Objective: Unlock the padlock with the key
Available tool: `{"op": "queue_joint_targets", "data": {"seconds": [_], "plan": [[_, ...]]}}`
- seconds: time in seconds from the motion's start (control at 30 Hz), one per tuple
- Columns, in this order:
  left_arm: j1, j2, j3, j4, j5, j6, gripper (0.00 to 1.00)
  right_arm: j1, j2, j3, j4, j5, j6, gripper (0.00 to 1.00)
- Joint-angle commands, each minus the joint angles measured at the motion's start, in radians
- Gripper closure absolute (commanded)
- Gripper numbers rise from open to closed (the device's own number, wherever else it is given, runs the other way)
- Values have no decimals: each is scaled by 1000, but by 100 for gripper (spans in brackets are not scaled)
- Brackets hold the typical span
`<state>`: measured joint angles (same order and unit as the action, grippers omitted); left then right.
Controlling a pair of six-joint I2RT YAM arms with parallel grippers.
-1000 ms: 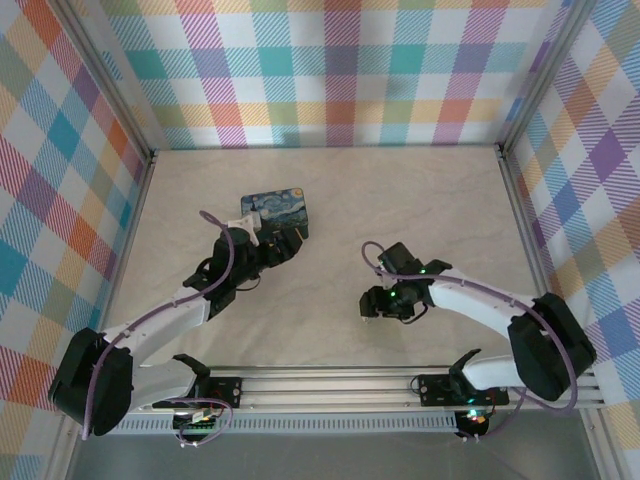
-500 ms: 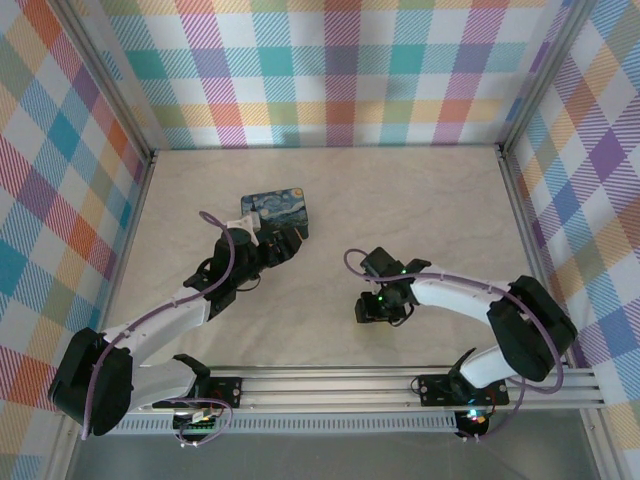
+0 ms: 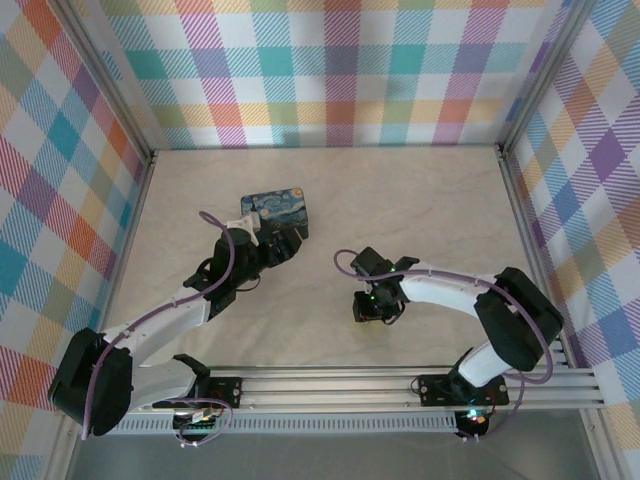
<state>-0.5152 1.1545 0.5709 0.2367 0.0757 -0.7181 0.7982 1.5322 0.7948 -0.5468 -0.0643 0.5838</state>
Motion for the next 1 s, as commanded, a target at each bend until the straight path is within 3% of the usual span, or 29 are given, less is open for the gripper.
{"op": "queue_joint_targets", "data": {"seconds": [0.0, 0.37, 0.73, 0.97], "plan": [[-11, -15, 26, -20, -13, 6, 0, 12, 18, 32, -37, 29, -1, 68], [-11, -7, 29, -26, -16, 5, 0, 29, 63, 34, -33, 38, 1, 78], [-11, -9, 34, -33, -17, 6, 0, 36, 51, 30, -29, 61, 10, 96], [-11, -15, 34, -37, -15, 5, 0, 36, 25, 25, -31, 70, 10, 100]]}}
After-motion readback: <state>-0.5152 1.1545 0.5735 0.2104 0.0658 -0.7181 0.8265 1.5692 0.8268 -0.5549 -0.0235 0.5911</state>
